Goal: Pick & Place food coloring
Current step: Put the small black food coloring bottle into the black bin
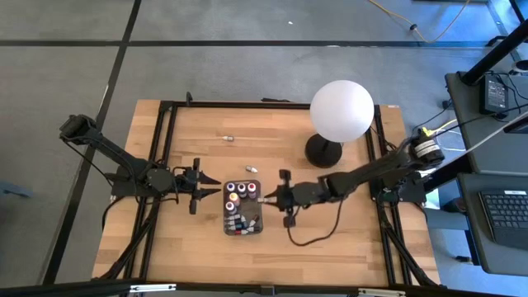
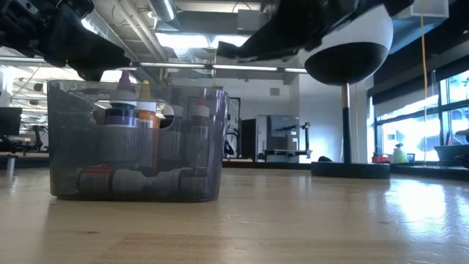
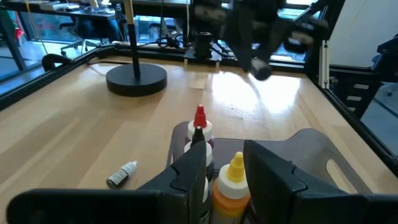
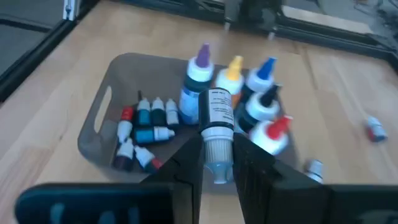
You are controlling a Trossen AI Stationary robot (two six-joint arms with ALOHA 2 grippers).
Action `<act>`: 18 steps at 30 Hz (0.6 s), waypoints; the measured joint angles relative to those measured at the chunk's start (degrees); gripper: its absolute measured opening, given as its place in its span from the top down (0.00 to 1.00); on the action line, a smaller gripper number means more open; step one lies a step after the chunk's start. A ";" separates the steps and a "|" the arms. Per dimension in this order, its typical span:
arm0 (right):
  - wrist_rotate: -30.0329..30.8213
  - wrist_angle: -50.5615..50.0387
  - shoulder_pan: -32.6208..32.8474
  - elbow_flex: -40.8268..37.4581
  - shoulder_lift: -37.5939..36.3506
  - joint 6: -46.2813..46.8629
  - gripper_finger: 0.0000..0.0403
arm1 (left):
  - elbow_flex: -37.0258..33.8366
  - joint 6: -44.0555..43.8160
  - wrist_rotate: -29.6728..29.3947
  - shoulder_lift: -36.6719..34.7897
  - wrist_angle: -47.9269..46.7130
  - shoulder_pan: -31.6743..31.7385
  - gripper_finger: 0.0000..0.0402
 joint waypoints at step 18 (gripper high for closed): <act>-0.01 17.37 -0.58 -0.04 17.32 0.08 0.80 | 0.00 -0.02 0.04 0.00 0.00 0.00 0.74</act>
